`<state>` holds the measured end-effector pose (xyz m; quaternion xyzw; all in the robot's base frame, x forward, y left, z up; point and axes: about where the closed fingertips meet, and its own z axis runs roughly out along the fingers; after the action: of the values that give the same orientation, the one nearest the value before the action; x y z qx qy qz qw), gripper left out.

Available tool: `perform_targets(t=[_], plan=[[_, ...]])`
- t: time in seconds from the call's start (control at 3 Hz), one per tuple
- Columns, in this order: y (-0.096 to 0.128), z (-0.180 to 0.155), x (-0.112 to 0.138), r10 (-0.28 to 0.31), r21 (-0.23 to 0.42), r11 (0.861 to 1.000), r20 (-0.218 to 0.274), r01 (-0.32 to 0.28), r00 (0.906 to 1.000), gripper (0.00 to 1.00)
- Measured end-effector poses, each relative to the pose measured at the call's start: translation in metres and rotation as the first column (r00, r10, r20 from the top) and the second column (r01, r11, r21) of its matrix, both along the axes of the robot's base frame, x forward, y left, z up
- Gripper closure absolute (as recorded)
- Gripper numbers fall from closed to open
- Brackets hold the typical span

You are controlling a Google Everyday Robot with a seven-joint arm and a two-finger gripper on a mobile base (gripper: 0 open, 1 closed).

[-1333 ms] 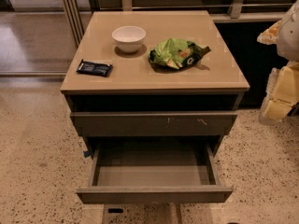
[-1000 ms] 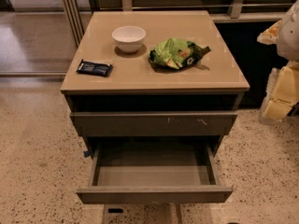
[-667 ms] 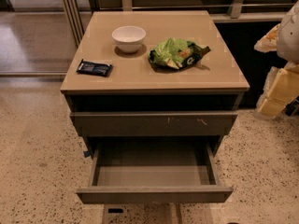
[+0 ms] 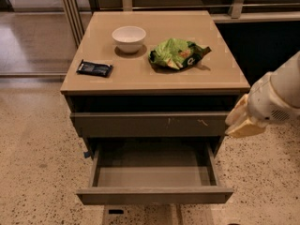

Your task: Close middle drawer

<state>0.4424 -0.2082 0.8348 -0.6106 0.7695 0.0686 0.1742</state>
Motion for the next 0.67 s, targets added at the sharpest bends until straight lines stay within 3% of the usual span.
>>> perform_targets(t=[0.33,0.67], plan=[[0.012,-0.092,0.0,0.042,0.121,0.992,-0.081,-0.032,0.9958,0.88],[0.018,-0.153,-0.003,0.069,0.2,0.979,-0.146,-0.039,0.9868,1.0]])
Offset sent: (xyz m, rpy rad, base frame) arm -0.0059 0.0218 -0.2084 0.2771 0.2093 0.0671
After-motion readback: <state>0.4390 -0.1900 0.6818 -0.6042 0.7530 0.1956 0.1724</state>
